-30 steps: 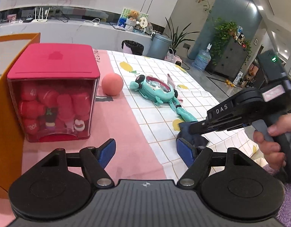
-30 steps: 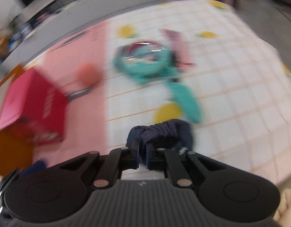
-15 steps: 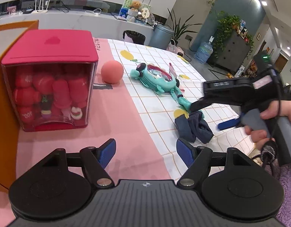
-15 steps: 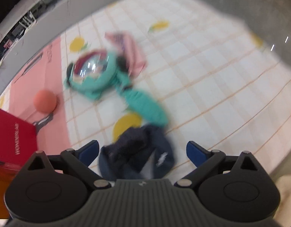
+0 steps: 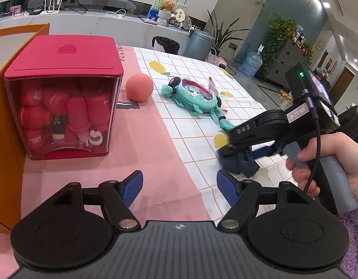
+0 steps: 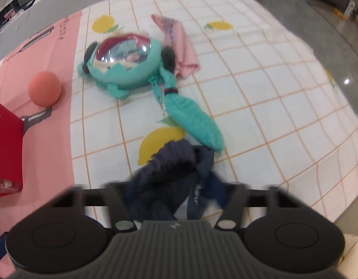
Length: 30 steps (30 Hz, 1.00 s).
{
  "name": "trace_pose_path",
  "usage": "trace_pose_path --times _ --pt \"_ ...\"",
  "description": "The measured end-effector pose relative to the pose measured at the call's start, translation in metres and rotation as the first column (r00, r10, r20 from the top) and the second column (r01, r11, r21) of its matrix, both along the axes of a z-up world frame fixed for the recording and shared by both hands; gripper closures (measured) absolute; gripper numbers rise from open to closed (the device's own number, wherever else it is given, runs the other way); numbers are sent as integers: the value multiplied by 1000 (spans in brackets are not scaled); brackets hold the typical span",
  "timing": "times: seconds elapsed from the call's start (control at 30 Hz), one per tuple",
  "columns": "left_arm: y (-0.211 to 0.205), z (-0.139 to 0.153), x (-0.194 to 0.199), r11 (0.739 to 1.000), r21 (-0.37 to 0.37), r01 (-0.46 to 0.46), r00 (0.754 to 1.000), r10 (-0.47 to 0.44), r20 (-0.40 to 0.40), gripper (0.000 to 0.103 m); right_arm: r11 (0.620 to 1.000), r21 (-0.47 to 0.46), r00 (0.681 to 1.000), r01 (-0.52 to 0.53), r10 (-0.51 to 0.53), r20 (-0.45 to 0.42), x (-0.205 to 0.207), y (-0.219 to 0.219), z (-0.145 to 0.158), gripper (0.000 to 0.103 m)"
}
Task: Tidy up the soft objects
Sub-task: 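Grasp the navy fabric with the right gripper and lift it, then grasp the orange ball with the left gripper while the right gripper holds the navy fabric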
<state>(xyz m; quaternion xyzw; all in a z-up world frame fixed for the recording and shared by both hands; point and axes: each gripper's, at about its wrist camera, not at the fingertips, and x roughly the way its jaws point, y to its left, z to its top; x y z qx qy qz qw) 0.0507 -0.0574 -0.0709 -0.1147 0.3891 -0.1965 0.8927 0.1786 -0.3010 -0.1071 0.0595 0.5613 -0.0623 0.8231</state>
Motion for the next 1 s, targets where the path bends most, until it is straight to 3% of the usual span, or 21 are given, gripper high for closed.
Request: trace_pose_path --times 0.13,0.23,0.37,0.6,0.73,0.87,1.0 --pt "0 2 -2 1000 16 3 1000 -4 18 18 999 21 999 -41 41 0 0 0 2 93" --pt "-1 3 -4 1000 27 5 1000 -6 29 21 991 103 996 -86 82 39 -7 -1 14 94" --pt "-8 7 -6 998 55 -10 998 7 56 22 989 25 979 -144 139 151 -19 9 37 94" --pt "-27 15 -9 985 160 -66 988 42 149 22 994 -7 981 -112 112 161 -20 -2 43 94" --pt "-34 19 3 984 151 -90 987 68 145 22 994 -60 972 -95 106 209 -28 -6 53 94" --pt "-43 17 24 995 66 -73 991 65 119 22 995 -29 963 -95 99 249 -34 -14 62 94" --pt "-64 14 44 986 95 -139 982 125 141 22 996 -36 964 -77 84 254 -35 -20 63 94"
